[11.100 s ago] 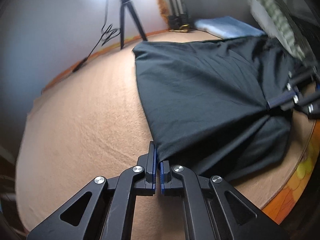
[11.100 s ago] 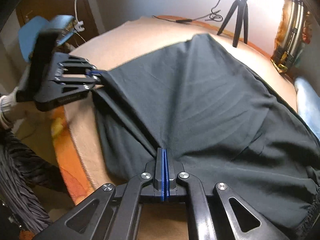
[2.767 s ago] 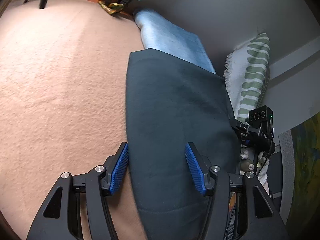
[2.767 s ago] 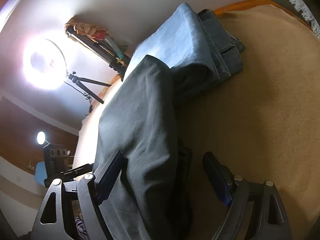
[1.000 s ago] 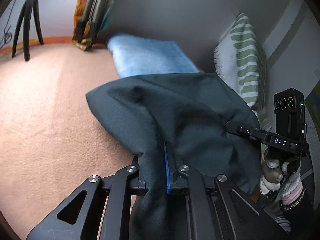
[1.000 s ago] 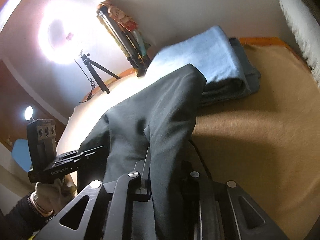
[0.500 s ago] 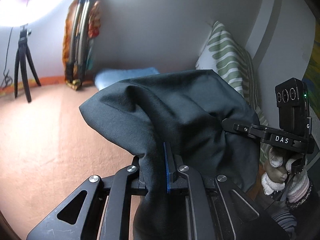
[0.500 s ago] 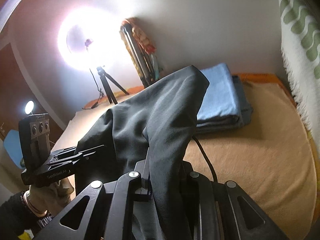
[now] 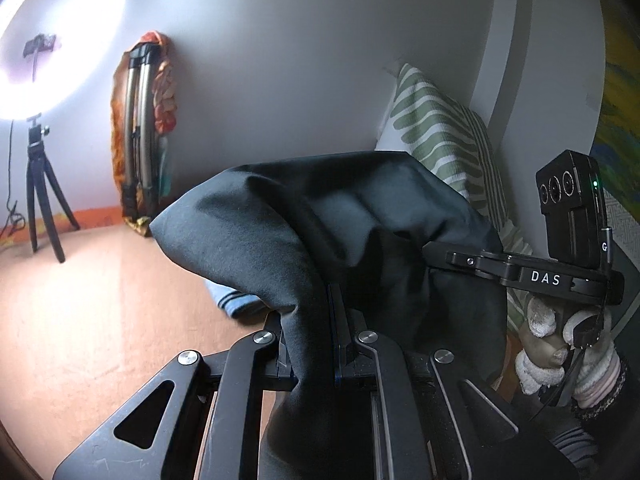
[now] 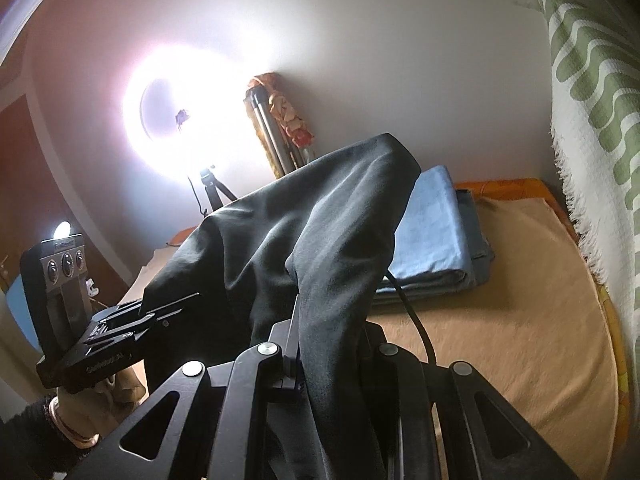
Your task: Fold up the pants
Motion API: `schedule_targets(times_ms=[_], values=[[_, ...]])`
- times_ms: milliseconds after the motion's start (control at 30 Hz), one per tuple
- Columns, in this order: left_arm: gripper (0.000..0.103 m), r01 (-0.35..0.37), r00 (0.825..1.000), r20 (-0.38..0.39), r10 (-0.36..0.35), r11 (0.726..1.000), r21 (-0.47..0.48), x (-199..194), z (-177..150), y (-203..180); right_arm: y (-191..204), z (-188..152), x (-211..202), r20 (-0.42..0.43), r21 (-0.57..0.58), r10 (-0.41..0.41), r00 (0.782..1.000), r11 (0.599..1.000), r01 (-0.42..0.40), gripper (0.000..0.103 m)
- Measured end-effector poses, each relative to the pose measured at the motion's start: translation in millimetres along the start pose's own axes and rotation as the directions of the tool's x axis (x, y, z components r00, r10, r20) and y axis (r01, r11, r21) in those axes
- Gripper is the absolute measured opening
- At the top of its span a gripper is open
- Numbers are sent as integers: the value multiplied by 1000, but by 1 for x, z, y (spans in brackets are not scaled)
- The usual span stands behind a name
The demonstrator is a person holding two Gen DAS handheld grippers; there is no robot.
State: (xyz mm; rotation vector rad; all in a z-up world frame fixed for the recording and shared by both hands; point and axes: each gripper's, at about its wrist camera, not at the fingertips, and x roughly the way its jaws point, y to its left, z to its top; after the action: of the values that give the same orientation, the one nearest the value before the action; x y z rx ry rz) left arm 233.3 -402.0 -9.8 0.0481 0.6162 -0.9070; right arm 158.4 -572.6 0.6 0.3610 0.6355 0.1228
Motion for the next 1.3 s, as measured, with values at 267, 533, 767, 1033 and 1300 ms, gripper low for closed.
schedule_targets(times_ms=[267, 533, 767, 1033, 1300], values=[[9, 24, 1000, -4, -24, 1000, -20, 22, 32, 18, -7, 27, 13, 26, -3, -25, 999, 1000, 25, 15], [9, 6, 1000, -7, -7, 1000, -30, 65, 86, 48, -25, 97, 59, 25, -24, -56, 998, 998, 57, 15], [9, -30, 999, -32, 28, 997, -70, 120, 112, 79, -56, 144, 122, -11, -25, -85, 996, 996, 84, 15], [14, -113, 988, -116, 104, 990, -79, 179, 109, 101, -84, 158, 184, -67, -64, -209, 976, 977, 205, 19], [31, -179, 972, -176, 159, 978, -104, 172, 99, 106, -90, 151, 172, -37, -77, -364, 931, 930, 360, 53]])
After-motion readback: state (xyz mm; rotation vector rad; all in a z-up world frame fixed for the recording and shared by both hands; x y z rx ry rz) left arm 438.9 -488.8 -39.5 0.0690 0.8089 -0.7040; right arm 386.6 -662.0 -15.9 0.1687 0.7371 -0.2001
